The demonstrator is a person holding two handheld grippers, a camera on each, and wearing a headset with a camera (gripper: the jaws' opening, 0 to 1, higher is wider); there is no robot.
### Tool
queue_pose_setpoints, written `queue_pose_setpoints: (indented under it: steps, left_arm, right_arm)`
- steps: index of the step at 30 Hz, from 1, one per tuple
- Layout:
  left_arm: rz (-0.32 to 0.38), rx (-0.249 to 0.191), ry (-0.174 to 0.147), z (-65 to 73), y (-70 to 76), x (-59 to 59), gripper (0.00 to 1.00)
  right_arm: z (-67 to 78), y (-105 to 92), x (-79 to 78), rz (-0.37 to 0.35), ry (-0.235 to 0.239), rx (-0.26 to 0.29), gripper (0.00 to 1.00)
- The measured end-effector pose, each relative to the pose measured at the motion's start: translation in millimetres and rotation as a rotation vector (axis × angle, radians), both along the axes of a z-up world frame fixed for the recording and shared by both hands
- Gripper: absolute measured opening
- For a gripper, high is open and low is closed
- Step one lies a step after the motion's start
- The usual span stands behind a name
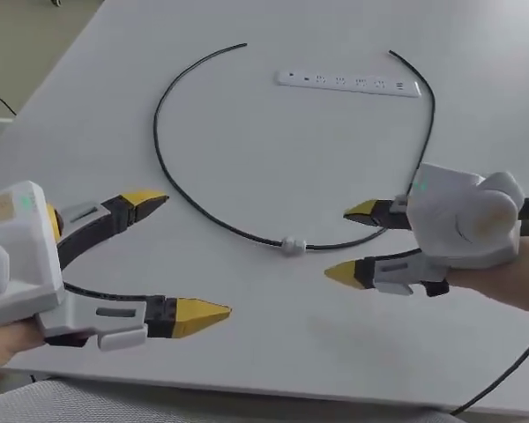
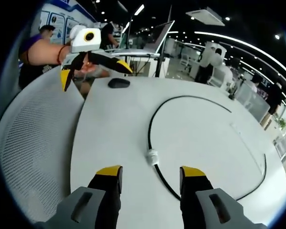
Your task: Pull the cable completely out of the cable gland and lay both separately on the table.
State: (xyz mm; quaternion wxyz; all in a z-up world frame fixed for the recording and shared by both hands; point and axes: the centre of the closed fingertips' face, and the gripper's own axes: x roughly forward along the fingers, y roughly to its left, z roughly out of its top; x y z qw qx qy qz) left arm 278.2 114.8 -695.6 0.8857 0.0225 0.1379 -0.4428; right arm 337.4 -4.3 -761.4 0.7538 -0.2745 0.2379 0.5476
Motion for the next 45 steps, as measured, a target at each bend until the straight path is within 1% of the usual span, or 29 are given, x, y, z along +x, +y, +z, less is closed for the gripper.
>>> queue_pose_setpoints:
  steps: [2,3,4,6,9,11,13,14,17,18,20,21,23,24,25,27,28,29,30,32,33,34,35,36,38,40,41,43,45]
  left_arm:
    - [-0.001,-0.001,-0.001,0.2,-0.3,0.9,0.94]
    - [-0.001,-0.001,-0.002,0.3,-0.5,1.1,0.93]
    - [-0.001,-0.001,-0.005,0.6,-0.8,1.8,0.94]
    - [-0.001,0.001,-0.005,0.5,-1.1,2.8,0.93]
    - [-0.002,-0.003,-0.003,0.1,-1.5,3.6,0.93]
    - [-0.001,-0.003,-0.007,0.3,-1.7,3.8,0.93]
    - [-0.002,-0.004,-0.005,0.2,-1.7,3.4,0.93]
    - [-0.002,-0.004,-0.007,0.4,-1.4,3.1,0.93]
    - [0.004,-0.003,-0.010,0.5,0.2,3.3,0.93]
    - [0.004,-0.008,-0.007,0.8,0.7,3.1,0.92]
    - [0.009,-0.006,-0.012,1.1,1.7,3.9,0.93]
    - [0.008,-0.008,-0.009,1.0,1.6,3.6,0.92]
    - [0.009,-0.008,-0.012,1.3,1.8,4.5,0.93]
    - [0.008,-0.008,-0.011,1.1,1.8,4.6,0.93]
    - [0.007,-0.010,-0.011,1.4,1.5,5.0,0.92]
    - [0.009,-0.010,-0.014,1.5,1.8,5.9,0.93]
    - [0.009,-0.013,-0.013,1.7,1.8,6.3,0.92]
    - [0.009,-0.014,-0.013,1.6,1.8,6.4,0.92]
    - [0.009,-0.011,-0.012,0.9,1.9,6.7,0.92]
    - [0.009,-0.012,-0.012,0.3,1.9,7.1,0.92]
    - [0.008,-0.011,-0.010,-0.4,2.0,7.2,0.92]
    - [0.010,-0.009,-0.009,-1.1,2.5,7.7,0.92]
    - [0.011,-0.011,-0.008,-1.2,2.7,8.0,0.92]
    - [0.010,-0.017,-0.008,-0.7,2.4,8.0,0.92]
    - [0.011,-0.015,-0.009,-0.6,2.5,8.4,0.92]
    - [0.009,-0.012,-0.007,-1.6,2.3,8.3,0.92]
    - [0.008,-0.011,-0.006,-2.2,2.1,8.2,0.92]
    - [0.007,-0.010,-0.004,-2.8,1.8,8.2,0.91]
    - [0.006,-0.007,-0.006,-3.1,1.7,8.3,0.91]
  right_arm:
    - [-2.5,2.9,1.3,0.000,0.011,-0.005,0.46]
    - [-3.4,3.5,2.1,0.002,0.004,-0.009,0.46]
    - [-5.5,4.6,3.4,0.005,0.010,-0.016,0.45]
    - [-8.7,5.9,6.1,0.002,0.009,-0.029,0.41]
    - [-14.0,8.7,8.4,0.006,0.020,-0.043,0.35]
    - [-17.7,11.1,8.9,0.014,0.033,-0.051,0.35]
    - [-21.9,13.6,10.3,0.024,0.030,-0.066,0.34]
    - [-24.2,14.3,10.3,0.024,0.039,-0.075,0.32]
    - [-28.3,19.9,13.3,0.034,0.044,-0.087,0.29]
    - [-30.7,21.8,15.7,0.033,0.046,-0.096,0.27]
    - [-35.1,25.8,18.0,0.042,0.051,-0.112,0.25]
    - [-38.8,27.6,18.3,0.056,0.055,-0.131,0.25]
    - [-42.7,30.9,20.1,0.068,0.053,-0.151,0.22]
    - [-45.5,30.2,19.3,0.072,0.064,-0.172,0.22]
    - [-46.8,32.3,20.8,0.079,0.057,-0.175,0.22]
    - [-50.0,32.5,20.6,0.089,0.069,-0.190,0.20]
    - [-50.8,32.5,21.8,0.094,0.063,-0.198,0.18]
    - [-51.3,33.1,22.1,0.099,0.064,-0.198,0.18]
    - [-53.1,33.2,22.0,0.095,0.078,-0.205,0.17]
    - [-54.5,34.0,22.7,0.099,0.072,-0.208,0.17]
    - [-55.7,34.8,22.3,0.106,0.079,-0.211,0.16]
    - [-58.3,34.5,22.6,0.107,0.084,-0.219,0.15]
    - [-59.7,33.8,23.2,0.109,0.078,-0.228,0.15]
    - [-60.0,34.2,22.8,0.113,0.082,-0.226,0.15]
    - [-60.9,33.9,24.0,0.112,0.083,-0.230,0.14]
    - [-61.8,34.1,24.4,0.109,0.093,-0.229,0.13]
    - [-61.8,34.8,24.9,0.114,0.084,-0.228,0.12]
    - [-63.9,34.3,25.7,0.119,0.083,-0.239,0.10]
    - [-63.9,34.4,25.1,0.120,0.088,-0.238,0.10]
